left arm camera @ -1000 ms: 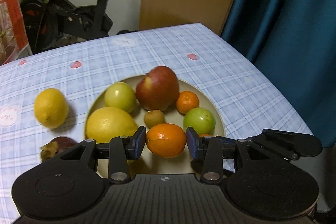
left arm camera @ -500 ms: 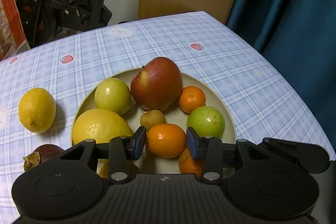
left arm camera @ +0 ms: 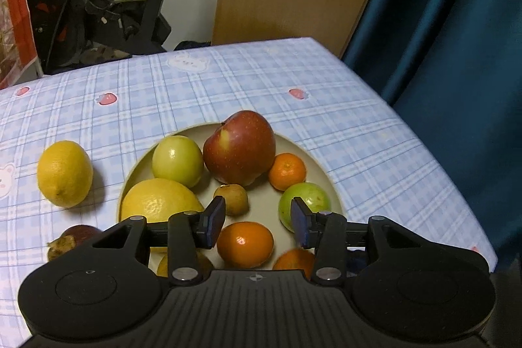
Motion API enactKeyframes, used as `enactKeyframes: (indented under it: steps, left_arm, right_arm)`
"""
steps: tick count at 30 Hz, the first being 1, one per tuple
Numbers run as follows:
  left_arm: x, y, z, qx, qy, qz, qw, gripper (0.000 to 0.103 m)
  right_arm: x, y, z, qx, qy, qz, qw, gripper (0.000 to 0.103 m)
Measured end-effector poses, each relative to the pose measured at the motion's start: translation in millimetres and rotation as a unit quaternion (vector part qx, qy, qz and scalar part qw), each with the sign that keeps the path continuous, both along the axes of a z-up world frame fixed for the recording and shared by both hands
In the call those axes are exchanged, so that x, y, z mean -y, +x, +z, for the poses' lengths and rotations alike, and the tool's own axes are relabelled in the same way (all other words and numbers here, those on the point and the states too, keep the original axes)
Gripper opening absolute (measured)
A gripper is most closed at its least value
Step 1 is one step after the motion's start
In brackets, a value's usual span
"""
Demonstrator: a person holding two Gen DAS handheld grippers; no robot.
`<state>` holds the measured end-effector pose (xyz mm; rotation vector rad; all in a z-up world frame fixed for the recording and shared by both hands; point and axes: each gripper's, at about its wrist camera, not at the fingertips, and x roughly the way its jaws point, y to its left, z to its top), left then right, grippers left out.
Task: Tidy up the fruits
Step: 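Move the left gripper from the plate toward the dark mangosteen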
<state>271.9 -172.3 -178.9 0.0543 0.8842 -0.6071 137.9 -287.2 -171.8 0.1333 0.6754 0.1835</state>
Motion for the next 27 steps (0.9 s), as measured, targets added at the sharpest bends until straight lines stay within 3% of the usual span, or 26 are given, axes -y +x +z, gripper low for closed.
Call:
enactKeyframes:
  steps: [7,15,19,24,27]
  left_arm:
    - [-44.7,-1.5,37.7,0.041,-0.017,0.037,0.9983,0.047]
    - [-106.7,2.8,90.4,0.105,-0.027,0.089,0.9902,0.047]
    - [-132.1,3.4,91.9,0.112,-0.012,0.109,0.9876,0.047]
    - [-161.0,6.8,76.5,0.092,-0.006,0.130,0.9873,0.047]
    - [-178.1,3.4,65.5,0.077,-0.008,0.138,0.9875,0.047]
  right_arm:
    - [7.4,-11.5,19.9,0.012,0.015,0.000,1.000,0.047]
    - [15.5,2.4,55.6,0.044,0.029,-0.007,0.999,0.048]
    - [-2.9,18.0,63.3,0.045,0.017,0.025,0.999,0.048]
    - [-39.7,37.8,59.8,0.040,-0.005,0.078,0.996,0.048]
    - [-66.0,51.9,51.0,0.029,-0.021,0.116,0.993,0.058]
